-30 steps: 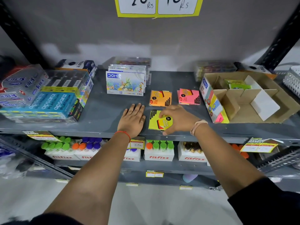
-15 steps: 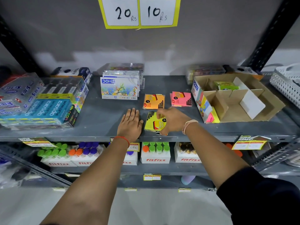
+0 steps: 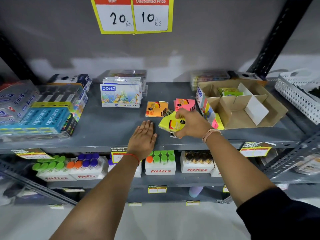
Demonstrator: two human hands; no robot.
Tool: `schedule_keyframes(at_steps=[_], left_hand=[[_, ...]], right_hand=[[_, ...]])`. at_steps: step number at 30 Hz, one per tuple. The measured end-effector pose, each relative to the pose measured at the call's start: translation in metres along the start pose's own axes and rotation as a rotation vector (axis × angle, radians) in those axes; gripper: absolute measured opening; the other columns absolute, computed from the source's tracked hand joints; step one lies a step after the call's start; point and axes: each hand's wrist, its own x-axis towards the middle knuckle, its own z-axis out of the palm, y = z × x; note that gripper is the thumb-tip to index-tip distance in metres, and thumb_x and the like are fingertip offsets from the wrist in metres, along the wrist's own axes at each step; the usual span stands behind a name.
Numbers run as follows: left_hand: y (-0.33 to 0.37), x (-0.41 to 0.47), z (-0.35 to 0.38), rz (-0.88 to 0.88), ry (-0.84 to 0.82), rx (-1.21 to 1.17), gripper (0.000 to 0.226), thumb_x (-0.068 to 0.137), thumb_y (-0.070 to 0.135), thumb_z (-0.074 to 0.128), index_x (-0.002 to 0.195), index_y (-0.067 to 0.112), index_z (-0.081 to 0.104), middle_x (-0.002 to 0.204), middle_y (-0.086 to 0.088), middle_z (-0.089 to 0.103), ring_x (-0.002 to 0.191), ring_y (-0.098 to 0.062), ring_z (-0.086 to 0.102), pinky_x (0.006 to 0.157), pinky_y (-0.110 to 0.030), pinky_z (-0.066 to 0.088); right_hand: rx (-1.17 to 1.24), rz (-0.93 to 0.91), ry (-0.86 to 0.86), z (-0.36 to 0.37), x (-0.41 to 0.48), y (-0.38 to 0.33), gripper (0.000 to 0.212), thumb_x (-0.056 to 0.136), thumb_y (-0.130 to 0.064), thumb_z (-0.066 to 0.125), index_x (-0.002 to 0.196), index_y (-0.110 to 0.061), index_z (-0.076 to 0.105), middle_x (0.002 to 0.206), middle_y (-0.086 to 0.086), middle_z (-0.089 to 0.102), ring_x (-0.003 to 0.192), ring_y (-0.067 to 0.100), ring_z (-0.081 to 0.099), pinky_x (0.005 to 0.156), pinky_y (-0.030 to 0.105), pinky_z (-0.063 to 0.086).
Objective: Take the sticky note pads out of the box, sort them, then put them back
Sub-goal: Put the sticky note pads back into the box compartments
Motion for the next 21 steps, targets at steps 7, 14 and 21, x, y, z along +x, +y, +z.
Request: schedule_keyframes(at_steps=[7, 14, 21], left_hand=[[0.033, 0.016, 0.009, 0.021, -0.021, 0.018, 0.060, 0.099, 0.039, 0.015, 0.148, 0.007, 0.004, 0.160, -0.009, 0.000, 0.149, -0.020, -0.003, 0.120, -0.031, -0.003], [0.036, 0.020, 0.018, -0.006, -0.003, 0.039, 0.060, 0.100, 0.037, 0.020, 0.148, 0.005, 0.005, 0.160, -0.012, 0.003, 0.149, -0.023, 0.000, 0.121, -0.034, 0.000], [0.035, 0.017, 0.015, -0.015, 0.004, 0.039, 0.059, 0.100, 0.034, 0.023, 0.148, 0.006, 0.005, 0.160, -0.012, 0.004, 0.149, -0.023, 0.001, 0.121, -0.034, 0.000]], right_hand=[[0.065, 0.222, 0.401, -0.088, -0.014, 0.022, 0.056, 0.063, -0.026, 0.082, 0.113, -0.011, 0.059, 0.102, 0.007, 0.065, 0.099, 0.024, 0.060, 0.081, 0.029, 0.044], [0.148, 0.576, 0.569, -0.092, -0.030, 0.094, 0.056, 0.061, -0.028, 0.079, 0.112, -0.013, 0.059, 0.116, 0.017, 0.066, 0.114, 0.035, 0.056, 0.097, 0.039, 0.045], [0.037, 0.671, 0.474, -0.065, -0.021, 0.115, 0.052, 0.067, -0.029, 0.075, 0.111, -0.010, 0.056, 0.117, 0.018, 0.062, 0.114, 0.041, 0.053, 0.099, 0.042, 0.041]])
